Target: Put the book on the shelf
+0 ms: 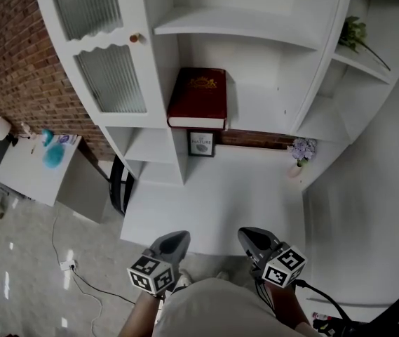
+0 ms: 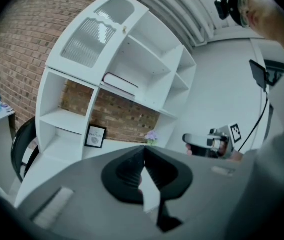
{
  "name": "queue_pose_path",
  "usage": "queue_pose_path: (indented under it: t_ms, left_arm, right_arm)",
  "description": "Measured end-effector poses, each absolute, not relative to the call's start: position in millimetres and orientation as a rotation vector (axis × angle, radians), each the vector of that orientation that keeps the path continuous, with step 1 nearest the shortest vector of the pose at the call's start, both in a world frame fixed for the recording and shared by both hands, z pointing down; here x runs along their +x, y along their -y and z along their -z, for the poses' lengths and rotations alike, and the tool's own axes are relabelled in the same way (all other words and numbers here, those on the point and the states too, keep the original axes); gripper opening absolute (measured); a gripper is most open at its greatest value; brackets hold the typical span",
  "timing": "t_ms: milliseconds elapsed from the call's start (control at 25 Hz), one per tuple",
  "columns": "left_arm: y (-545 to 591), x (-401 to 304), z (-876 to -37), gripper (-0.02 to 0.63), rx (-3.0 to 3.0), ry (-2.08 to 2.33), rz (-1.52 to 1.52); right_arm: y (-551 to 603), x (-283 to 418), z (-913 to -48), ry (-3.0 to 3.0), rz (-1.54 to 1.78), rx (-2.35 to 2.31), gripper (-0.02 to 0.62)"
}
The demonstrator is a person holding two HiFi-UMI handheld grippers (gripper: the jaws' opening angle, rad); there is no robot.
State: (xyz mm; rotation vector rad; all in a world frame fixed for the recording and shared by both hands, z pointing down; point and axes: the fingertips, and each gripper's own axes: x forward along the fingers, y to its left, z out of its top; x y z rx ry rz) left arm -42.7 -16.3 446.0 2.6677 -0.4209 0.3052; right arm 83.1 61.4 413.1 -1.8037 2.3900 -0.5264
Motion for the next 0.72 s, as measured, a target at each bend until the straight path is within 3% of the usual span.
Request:
queue_pose_path:
  t_ms: [720]
  left_arm:
    - [38,-41,-450,0.008,2.659,0.36,-0.295]
  right_arm:
    - [-39,75,-406,-2.388,0.516,-1.821,0.002]
